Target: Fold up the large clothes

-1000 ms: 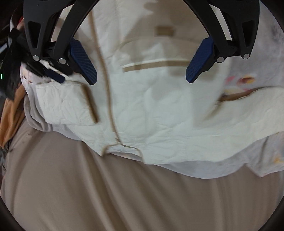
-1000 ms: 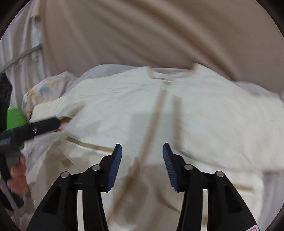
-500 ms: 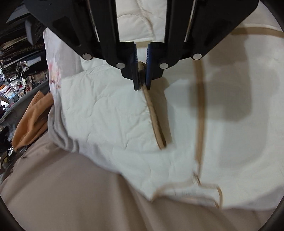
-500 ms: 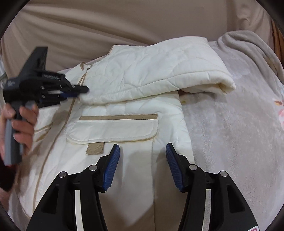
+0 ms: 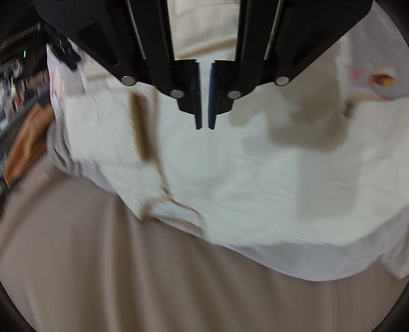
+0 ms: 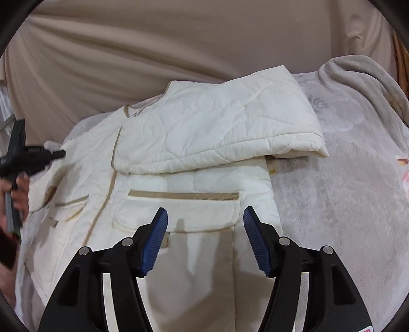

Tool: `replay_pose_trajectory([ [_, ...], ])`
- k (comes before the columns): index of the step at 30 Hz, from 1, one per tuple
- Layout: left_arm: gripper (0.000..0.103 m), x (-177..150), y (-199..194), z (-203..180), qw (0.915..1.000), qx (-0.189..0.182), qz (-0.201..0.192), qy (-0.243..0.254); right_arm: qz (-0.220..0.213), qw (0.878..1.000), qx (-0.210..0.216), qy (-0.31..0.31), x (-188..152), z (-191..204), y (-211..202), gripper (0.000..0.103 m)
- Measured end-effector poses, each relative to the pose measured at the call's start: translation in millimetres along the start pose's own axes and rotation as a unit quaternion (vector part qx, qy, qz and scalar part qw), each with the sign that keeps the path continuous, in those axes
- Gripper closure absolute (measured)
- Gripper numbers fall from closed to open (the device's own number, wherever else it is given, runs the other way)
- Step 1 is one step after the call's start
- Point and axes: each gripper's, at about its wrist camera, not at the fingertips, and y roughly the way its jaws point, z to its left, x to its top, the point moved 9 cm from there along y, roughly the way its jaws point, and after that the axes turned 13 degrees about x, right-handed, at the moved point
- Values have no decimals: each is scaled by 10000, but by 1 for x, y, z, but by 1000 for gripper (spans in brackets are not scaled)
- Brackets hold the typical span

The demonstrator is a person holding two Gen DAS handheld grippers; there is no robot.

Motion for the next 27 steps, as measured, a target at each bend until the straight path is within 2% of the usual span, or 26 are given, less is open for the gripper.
replay_pose_trajectory([
  [1, 70, -8, 3, -21, 9997, -132, 34, 214, 31, 10000, -36, -11, -2, 1, 1, 41],
  [2, 39, -15, 6, -44, 9989, -248, 56, 391, 71, 9999, -81, -31, -5, 1, 3, 41],
  [3, 20, -20, 10, -65, 9981, -326, 50, 513, 98, 9999, -119, -57, -8, 2, 4, 41],
  [5, 16, -28, 22, -103, 9963, -360, 0, 785, 117, 9996, -207, -147, -13, 3, 4, 41],
  [8, 16, -34, 51, -135, 9948, -278, 213, 952, 117, 9994, -231, -207, -15, 2, 4, 41],
  [10, 34, -36, 68, -141, 9954, -313, 487, 765, 101, 9997, -194, -147, -15, -1, 3, 41],
  [11, 62, -38, 75, -141, 9951, -341, 650, 667, 87, 9998, -167, -93, -15, -3, 2, 41],
  [12, 99, -41, 78, -139, 9946, -353, 774, 602, 74, 9999, -128, -18, -14, -6, 2, 41],
  [14, 99, -34, 68, -135, 9941, -637, 740, 466, 63, 9999, -65, 94, -14, -10, 1, 41],
  [18, 99, 12, 16, -100, 9982, -267, -208, 499, 48, 9998, 15, 177, -13, -14, 1, 41],
  [21, 100, 41, -11, -52, 9980, 70, -565, 262, 81, 9996, 132, 256, -11, -13, 4, 41],
  [22, 100, 47, -15, -31, 9971, 316, -662, 192, 112, 9994, 200, 275, -9, -12, 6, 41],
  [24, 101, 53, -14, 9, 9947, 747, -699, 26, 157, 9988, 356, 298, 0, -6, 10, 41],
  [27, 101, 49, 3, 55, 9928, 1071, -484, -236, 257, 9957, 778, 429, 21, 6, 20, 41],
])
